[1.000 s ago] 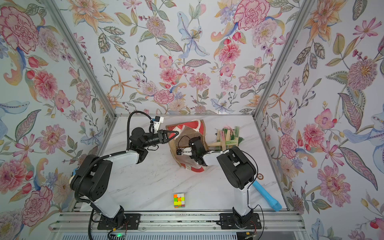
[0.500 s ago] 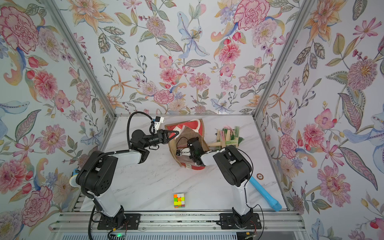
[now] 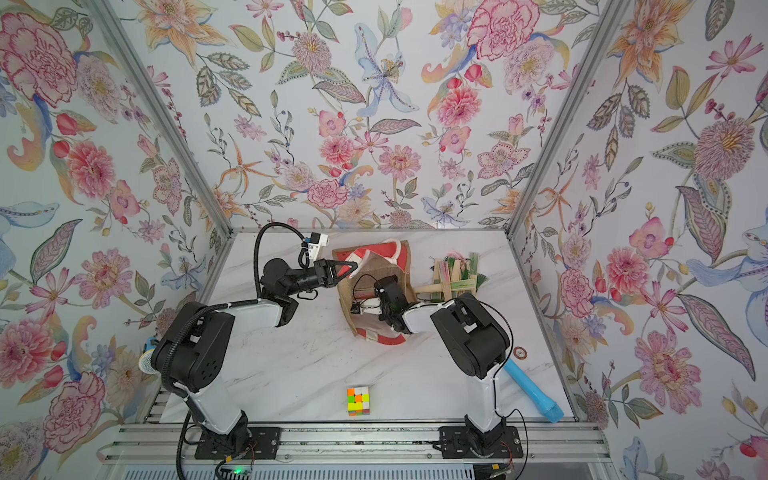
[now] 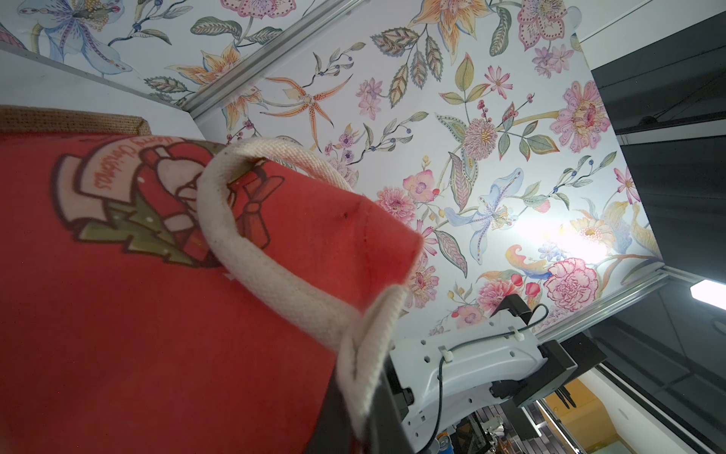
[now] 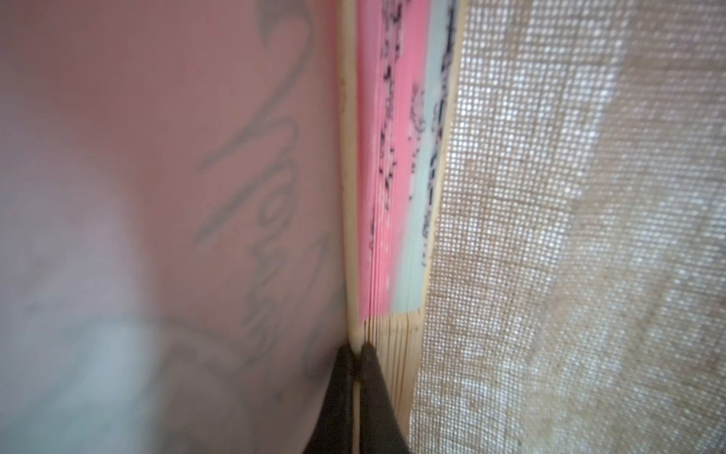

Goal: Take out the folding fans from the tote bags
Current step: Pick up the folding fan from the canvas bag.

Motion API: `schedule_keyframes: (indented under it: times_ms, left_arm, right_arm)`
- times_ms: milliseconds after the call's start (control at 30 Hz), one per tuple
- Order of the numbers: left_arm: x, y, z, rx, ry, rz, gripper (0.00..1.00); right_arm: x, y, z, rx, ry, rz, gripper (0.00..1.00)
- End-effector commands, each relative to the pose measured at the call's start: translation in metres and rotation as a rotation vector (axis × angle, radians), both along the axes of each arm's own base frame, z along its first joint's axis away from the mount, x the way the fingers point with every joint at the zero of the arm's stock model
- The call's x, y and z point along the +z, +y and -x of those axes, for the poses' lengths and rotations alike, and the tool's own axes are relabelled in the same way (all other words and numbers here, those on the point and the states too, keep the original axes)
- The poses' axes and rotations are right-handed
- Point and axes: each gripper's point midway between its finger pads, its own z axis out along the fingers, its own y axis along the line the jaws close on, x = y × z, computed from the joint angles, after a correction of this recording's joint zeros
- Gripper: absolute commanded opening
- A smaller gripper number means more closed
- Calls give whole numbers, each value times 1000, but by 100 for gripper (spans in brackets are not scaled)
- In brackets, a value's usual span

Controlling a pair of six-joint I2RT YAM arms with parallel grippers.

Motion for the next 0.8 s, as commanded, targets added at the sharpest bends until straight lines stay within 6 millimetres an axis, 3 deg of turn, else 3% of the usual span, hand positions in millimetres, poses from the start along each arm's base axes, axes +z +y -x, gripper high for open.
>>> schedule_keyframes:
  times_ms: [0,367,767]
  left_arm:
    - [17,8,5,11,-79,8,0]
    - [19,15,-1,35,-78,10,0]
    - [16,18,-3,53,-79,-15,0]
  right_arm:
    - [-9,0,31,3,104,-23,0]
    - [9,5,63,-2,91,-87,0]
    - [20,4,62,-8,73,-108,0]
